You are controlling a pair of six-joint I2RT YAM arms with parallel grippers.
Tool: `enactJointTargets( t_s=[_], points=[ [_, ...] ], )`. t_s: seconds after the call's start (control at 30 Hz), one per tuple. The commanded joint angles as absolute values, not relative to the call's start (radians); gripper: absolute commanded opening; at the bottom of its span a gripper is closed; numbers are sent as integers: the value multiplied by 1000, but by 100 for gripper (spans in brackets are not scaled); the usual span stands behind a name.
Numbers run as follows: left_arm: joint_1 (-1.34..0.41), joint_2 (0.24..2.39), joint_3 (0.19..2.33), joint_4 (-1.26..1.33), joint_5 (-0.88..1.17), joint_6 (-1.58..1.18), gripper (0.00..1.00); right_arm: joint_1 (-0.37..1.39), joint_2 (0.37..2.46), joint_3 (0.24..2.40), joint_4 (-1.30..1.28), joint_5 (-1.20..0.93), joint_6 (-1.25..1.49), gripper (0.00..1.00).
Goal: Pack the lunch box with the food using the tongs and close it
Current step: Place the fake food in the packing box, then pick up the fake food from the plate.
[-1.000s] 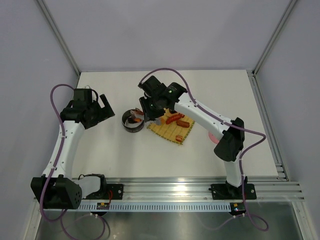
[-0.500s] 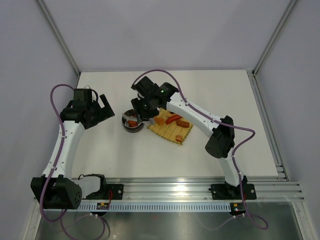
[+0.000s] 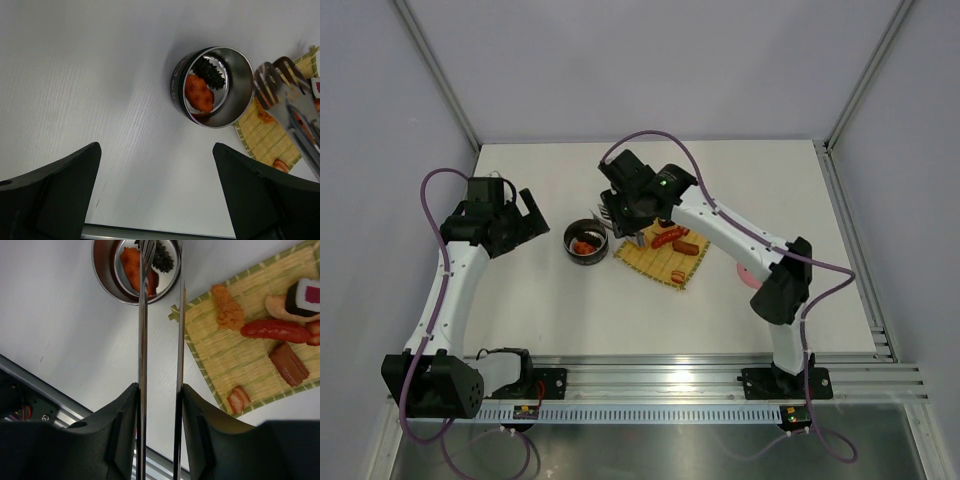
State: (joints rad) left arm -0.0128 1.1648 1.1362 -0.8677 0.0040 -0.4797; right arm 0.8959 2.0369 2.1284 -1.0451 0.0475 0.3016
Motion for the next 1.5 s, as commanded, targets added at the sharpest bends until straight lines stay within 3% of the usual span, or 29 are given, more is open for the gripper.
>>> enactJointTargets(
  t_s=[0.0, 0.17, 0.4, 0.83, 1.0, 1.47],
  points=[
    [-8, 1161, 1144, -847, 5, -480, 99, 855, 1815, 2028, -1022, 147, 305, 45],
    [-8, 1164, 1140, -839, 5, -482, 99, 737, 1594, 1751, -996, 182, 359, 45],
    [-8, 1170, 1134, -831, 12, -486, 99, 612, 1451, 1453, -1012, 167, 380, 47],
    [-8, 1166, 1124, -831, 17, -485, 99, 586, 1515, 1387, -953, 156, 357, 47],
    [-8, 1154, 1121, -834, 12, -483, 99, 578, 1549, 1394, -946, 167, 350, 37],
    [-8, 1147, 1112, -835, 12, -485, 99, 581, 1525, 1322, -966, 11, 345, 24]
  ],
)
